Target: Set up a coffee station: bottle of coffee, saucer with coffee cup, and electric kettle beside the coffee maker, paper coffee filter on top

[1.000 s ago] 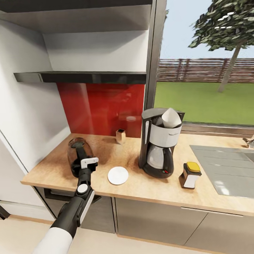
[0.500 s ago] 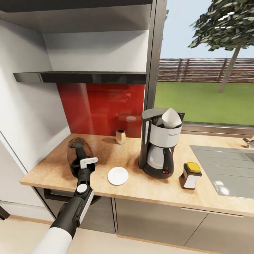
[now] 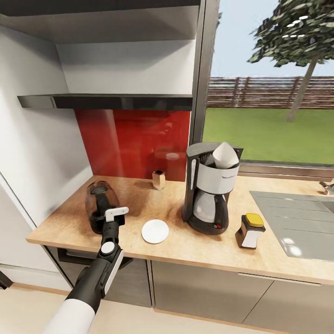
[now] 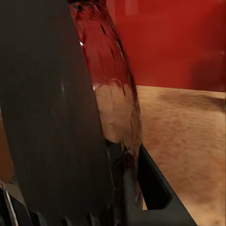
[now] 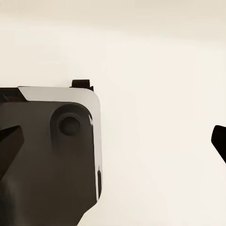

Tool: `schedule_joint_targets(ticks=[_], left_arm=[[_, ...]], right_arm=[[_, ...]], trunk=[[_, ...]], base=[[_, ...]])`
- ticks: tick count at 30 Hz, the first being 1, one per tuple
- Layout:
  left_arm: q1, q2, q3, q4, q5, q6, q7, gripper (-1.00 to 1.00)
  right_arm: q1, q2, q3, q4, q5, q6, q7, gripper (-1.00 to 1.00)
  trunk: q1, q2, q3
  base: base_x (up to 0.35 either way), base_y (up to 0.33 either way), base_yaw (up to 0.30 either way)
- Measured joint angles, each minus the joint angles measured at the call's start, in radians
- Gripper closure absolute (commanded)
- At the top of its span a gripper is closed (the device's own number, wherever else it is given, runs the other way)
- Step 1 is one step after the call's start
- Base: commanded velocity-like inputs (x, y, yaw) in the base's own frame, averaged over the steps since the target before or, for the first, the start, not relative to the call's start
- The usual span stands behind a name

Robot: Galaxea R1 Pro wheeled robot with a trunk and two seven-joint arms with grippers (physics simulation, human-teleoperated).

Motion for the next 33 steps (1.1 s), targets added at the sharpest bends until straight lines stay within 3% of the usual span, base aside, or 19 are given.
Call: schedule_joint_targets(ticks=[25,29,31,33], left_arm=[[-0.016,0.003,-0.003,-0.019,-0.001,0.014,-0.021,1.0],[-0.024,0.004,-0.004,-0.022,-0.007,0.018,-0.074,1.0],[-0.038,0.007,-0.005,-0.022,-0.01,0.018,-0.125,1.0],[-0.047,0.026,-0.003,-0.021,-0.007,0.02,-0.192,1.0]], right_arm=[[0.0,-0.001,0.001,-0.001,0.0,-0.001,-0.001,-1.0],[0.0,0.0,0.002,-0.003,0.001,-0.002,0.0,-1.0],[0.0,0.0,0.002,-0.003,0.001,-0.003,0.0,-1.0],[0.0,0.0,0.002,-0.003,0.001,-0.002,0.0,-1.0]], trunk=[[0.0,0.0,0.0],[0.0,0.0,0.0],[0.0,0.0,0.0],[0.0,0.0,0.0]], base=[[0.0,0.0,0.0],[0.0,0.0,0.0],[0.0,0.0,0.0],[0.0,0.0,0.0]])
